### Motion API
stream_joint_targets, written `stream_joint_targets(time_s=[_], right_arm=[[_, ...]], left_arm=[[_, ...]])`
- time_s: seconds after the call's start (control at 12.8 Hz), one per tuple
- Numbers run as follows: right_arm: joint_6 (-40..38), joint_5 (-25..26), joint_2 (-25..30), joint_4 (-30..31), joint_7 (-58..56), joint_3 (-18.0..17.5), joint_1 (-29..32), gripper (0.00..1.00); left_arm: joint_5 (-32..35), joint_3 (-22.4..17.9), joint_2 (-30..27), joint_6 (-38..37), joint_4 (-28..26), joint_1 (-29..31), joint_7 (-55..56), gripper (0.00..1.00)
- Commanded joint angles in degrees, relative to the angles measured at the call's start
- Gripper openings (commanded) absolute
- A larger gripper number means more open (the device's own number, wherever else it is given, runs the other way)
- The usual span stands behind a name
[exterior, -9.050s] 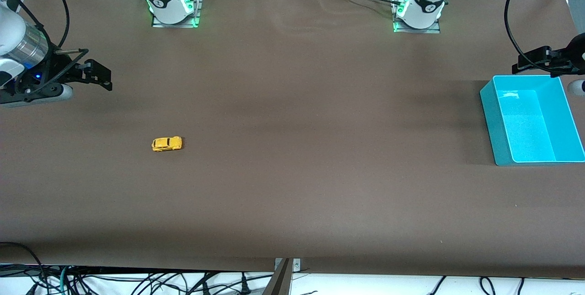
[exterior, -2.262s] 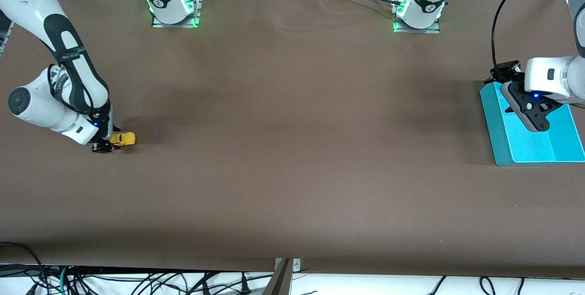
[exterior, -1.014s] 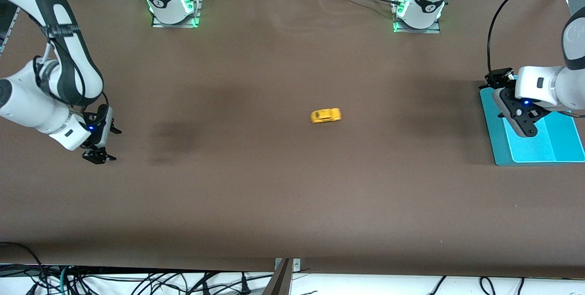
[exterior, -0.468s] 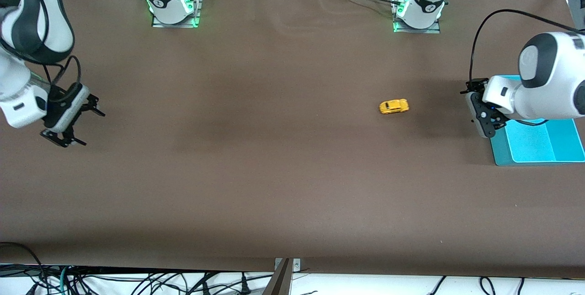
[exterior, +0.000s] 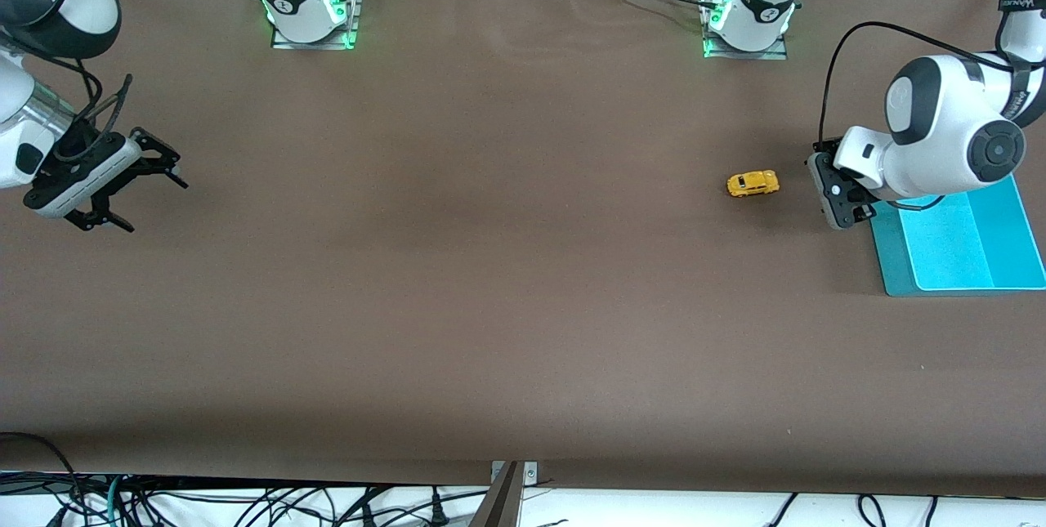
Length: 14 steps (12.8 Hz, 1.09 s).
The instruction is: Wind and store yellow beetle car
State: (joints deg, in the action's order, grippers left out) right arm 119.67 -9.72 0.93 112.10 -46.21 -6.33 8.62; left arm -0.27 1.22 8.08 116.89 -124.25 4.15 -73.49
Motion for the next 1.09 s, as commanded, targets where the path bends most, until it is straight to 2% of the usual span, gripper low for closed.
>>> stream_joint_targets(time_s=[0.0,0.31,0.62,1.01], right_arm=[[-4.69,3.64,3.28,0.92,15.58,0.09,-0.71,1.00],[-12.34,5.59,6.19,0.66,27.71,0.18,-1.41,1.00],[-23.93,7.52,6.46,-6.09,39.33,0.44,-3.43,1.00],[-27.91,9.98,6.98,-10.23,39.62,0.70,-4.49,1.00]], left_arm=[[2.99,1.24,-3.07,5.87,-5.81,-0.19,-2.35,1.00],[2.99,1.24,-3.07,15.89,-12.49,-0.11,-2.62,1.00],[2.99,1.94,0.17,23.27,-14.96,-0.19,-2.53,1.00],[2.38,3.96,5.01,29.26,-15.76,-0.28,-2.44,1.00]])
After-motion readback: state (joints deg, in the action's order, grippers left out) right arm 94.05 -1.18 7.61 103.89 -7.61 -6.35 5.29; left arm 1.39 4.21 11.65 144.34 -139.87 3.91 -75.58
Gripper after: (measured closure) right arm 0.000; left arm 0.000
